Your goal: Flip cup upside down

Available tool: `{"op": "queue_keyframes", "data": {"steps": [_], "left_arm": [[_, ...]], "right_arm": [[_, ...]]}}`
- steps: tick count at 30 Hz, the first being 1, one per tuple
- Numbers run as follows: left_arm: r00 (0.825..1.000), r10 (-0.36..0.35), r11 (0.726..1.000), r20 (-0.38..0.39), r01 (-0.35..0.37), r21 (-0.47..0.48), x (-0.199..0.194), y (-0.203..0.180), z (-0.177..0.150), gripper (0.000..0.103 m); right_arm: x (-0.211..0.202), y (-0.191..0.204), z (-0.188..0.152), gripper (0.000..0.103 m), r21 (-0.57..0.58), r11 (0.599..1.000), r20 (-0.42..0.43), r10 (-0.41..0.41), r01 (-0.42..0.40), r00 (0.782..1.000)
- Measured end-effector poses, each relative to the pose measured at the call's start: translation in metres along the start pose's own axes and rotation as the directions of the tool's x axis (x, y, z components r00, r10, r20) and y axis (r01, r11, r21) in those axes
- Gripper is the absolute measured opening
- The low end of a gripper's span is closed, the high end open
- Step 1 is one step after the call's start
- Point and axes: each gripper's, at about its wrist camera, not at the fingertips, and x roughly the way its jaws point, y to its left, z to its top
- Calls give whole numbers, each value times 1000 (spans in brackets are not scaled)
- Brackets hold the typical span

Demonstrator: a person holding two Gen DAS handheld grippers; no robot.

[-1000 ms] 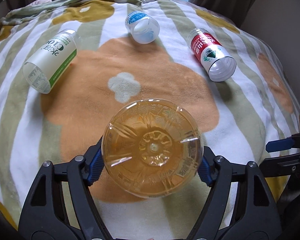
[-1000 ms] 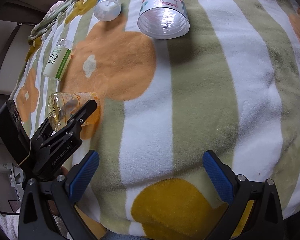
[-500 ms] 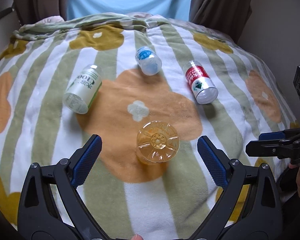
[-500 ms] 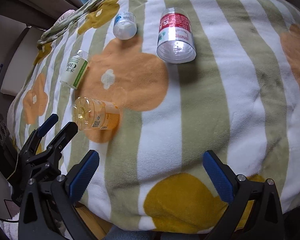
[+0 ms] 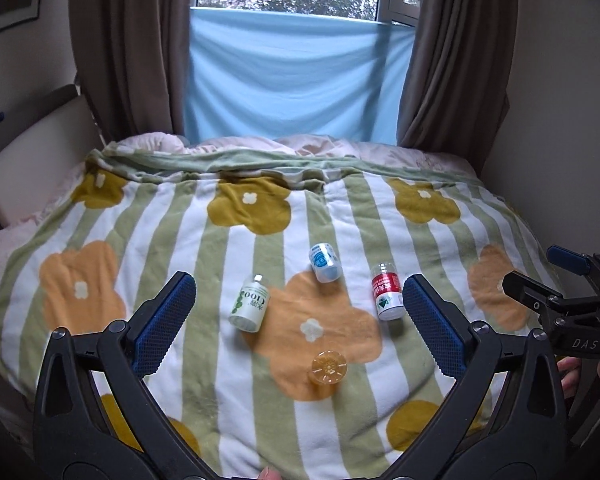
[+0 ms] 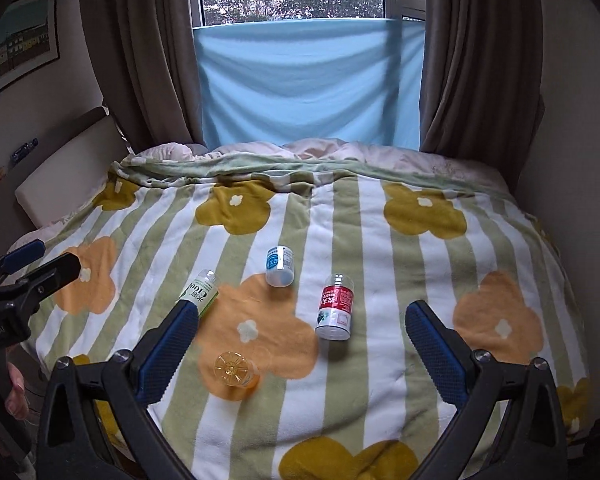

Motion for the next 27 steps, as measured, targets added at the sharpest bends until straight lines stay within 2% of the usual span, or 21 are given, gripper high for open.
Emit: {"op": "queue_keyframes", "data": {"steps": [3,7,11,27], "left_arm": [[1000,16,1000,17,-15,-5,-14,5,3,103],[999,-2,999,41,4,-43,-26,12,2,103],[997,-9,998,79,14,-62,-32,14,-1,103],[994,-25,1000,105,26,-7,-28,1,3,103]], "right_arm": [[-19,1,8,103,12,999,52,-51,51,997],[-42,-1,10,103,69,984,146,-171,162,974],[-56,-5,9,103,101,977,202,-204,187,958],[-68,-5,10,103,82,976,244,-215,201,946]]}}
